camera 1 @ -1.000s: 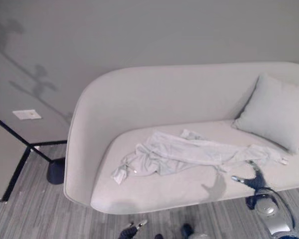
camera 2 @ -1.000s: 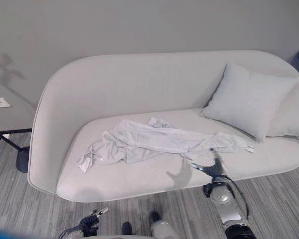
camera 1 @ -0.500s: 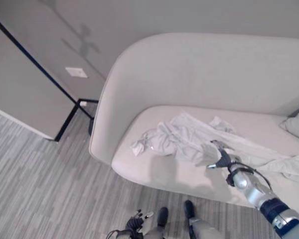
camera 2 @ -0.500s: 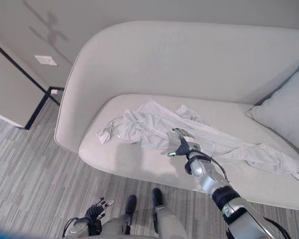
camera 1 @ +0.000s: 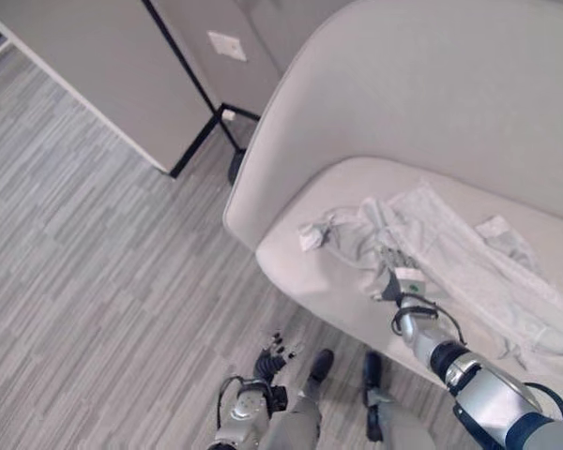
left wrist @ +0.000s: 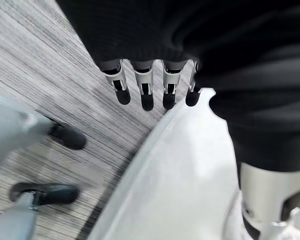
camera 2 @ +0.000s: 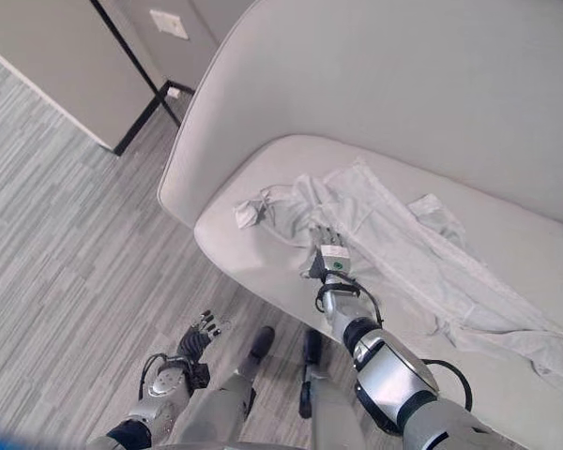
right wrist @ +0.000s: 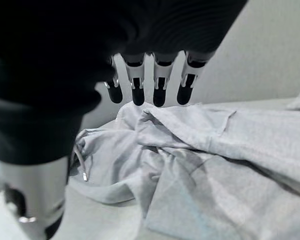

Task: Hang the clothes on the sofa on the clothes rack.

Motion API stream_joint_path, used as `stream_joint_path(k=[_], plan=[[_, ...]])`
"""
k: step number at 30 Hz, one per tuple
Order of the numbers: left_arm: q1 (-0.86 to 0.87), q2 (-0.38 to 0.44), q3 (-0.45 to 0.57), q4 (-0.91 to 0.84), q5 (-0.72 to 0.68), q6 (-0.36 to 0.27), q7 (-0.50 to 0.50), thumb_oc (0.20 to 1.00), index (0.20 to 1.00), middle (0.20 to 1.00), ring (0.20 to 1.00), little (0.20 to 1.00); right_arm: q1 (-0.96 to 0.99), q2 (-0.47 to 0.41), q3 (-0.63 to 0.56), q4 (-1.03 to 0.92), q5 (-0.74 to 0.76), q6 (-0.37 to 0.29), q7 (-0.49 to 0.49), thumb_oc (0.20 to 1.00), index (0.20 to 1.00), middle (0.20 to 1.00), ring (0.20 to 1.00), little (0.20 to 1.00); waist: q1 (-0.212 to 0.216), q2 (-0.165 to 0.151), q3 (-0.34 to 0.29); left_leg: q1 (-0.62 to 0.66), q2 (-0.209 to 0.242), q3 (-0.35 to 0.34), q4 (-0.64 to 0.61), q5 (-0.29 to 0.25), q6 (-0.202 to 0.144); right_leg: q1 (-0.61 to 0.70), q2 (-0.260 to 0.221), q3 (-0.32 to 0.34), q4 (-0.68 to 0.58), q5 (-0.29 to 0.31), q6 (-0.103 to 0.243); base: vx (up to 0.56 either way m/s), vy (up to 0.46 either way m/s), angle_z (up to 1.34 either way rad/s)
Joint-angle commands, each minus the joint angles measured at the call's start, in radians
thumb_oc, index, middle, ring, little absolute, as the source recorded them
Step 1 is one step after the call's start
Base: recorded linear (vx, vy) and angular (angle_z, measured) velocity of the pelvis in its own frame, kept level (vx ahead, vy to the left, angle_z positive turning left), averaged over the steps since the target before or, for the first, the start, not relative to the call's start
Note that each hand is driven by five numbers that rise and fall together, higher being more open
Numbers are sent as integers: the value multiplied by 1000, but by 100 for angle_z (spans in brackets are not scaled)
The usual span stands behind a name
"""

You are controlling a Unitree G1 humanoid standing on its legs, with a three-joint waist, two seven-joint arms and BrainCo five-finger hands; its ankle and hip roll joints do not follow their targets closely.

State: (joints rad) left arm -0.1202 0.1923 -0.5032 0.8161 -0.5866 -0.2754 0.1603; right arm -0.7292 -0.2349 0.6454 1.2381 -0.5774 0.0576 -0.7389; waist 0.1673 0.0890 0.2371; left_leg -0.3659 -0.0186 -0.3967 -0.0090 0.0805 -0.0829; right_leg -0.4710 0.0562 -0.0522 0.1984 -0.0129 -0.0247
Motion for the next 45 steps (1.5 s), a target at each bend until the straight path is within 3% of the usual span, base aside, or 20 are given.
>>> stream_joint_path(k=[1, 8, 13, 20, 24, 32, 39, 40, 41, 45], plan=[[-29, 27, 27, -35, 6, -50, 17, 1000, 1000, 1000, 1000, 1000, -42, -39, 27, -13, 33, 27, -75, 1000, 1000, 1000, 1000, 1000, 5, -41, 3, 24, -70, 4, 18, -52, 58, 142, -85, 107, -129, -34, 99, -21, 8, 7], [-5, 72, -17, -208, 4, -69, 27, 1000, 1000, 1000, 1000, 1000, -152, -141, -1, 70, 66, 100, -141, 1000, 1000, 1000, 1000, 1000, 58, -2, 18, -59, -85, -6, 31, -45, 60, 72, -95, 121, -131, -28, 102, -19, 37, 5], [12, 79, -14, -237, -1, -63, 25, 1000, 1000, 1000, 1000, 1000, -193, -198, -52, 60, 141, 90, -198, 1000, 1000, 1000, 1000, 1000, 75, 18, 17, -77, -93, -6, 28, -42, 60, 55, -98, 129, -134, -26, 104, 3, 22, 2], [8, 90, -16, -254, 8, -65, 31, 1000, 1000, 1000, 1000, 1000, -226, -245, -56, 55, 169, 82, -205, 1000, 1000, 1000, 1000, 1000, 93, 39, 20, -106, -95, -13, 11, -29, 56, 16, -97, 133, -125, -32, 106, -4, 1, 1], [13, 91, -22, -266, -12, -60, 23, 1000, 1000, 1000, 1000, 1000, -245, -262, -27, 91, 205, 55, -120, 1000, 1000, 1000, 1000, 1000, 123, 89, 30, -131, -96, -35, -22, -3, 49, -47, -91, 114, -63, -66, 105, -37, 15, 7], [37, 92, -33, -338, -27, -60, 18, 1000, 1000, 1000, 1000, 1000, -253, -253, 48, 153, 147, 77, 8, 1000, 1000, 1000, 1000, 1000, 151, 169, 70, -152, -108, -51, -20, 13, 38, -130, -89, 85, 64, -125, 101, -22, 37, 14], [50, 111, -32, -424, -23, -55, 33, 1000, 1000, 1000, 1000, 1000, -272, -296, 77, 172, 111, 113, 42, 1000, 1000, 1000, 1000, 1000, 162, 207, 109, -193, -118, -59, -2, 19, 35, -189, -97, 71, 121, -146, 102, -25, 21, 10], [50, 112, -34, -433, -21, -51, 35, 1000, 1000, 1000, 1000, 1000, -274, -296, 87, 179, 96, 126, 58, 266, 266, 266, 266, 266, 162, 208, 114, -194, -120, -60, -4, 21, 35, -192, -96, 70, 123, -146, 101, -10, 11, 8], [52, 112, -35, -439, -18, -47, 37, 1000, 1000, 1000, 1000, 1000, -273, -297, 106, 189, 71, 138, 84, 200, 200, 200, 200, 200, 161, 210, 116, -191, -120, -61, -6, 22, 35, -193, -96, 68, 126, -146, 100, -7, 10, 7], [60, 113, -38, -462, -7, -41, 37, 1000, 1000, 1000, 1000, 1000, -268, -294, 102, 198, 59, 155, 91, 200, 200, 200, 200, 200, 155, 210, 125, -181, -120, -59, -12, 24, 37, -183, -98, 63, 127, -146, 98, 0, 8, 4]])
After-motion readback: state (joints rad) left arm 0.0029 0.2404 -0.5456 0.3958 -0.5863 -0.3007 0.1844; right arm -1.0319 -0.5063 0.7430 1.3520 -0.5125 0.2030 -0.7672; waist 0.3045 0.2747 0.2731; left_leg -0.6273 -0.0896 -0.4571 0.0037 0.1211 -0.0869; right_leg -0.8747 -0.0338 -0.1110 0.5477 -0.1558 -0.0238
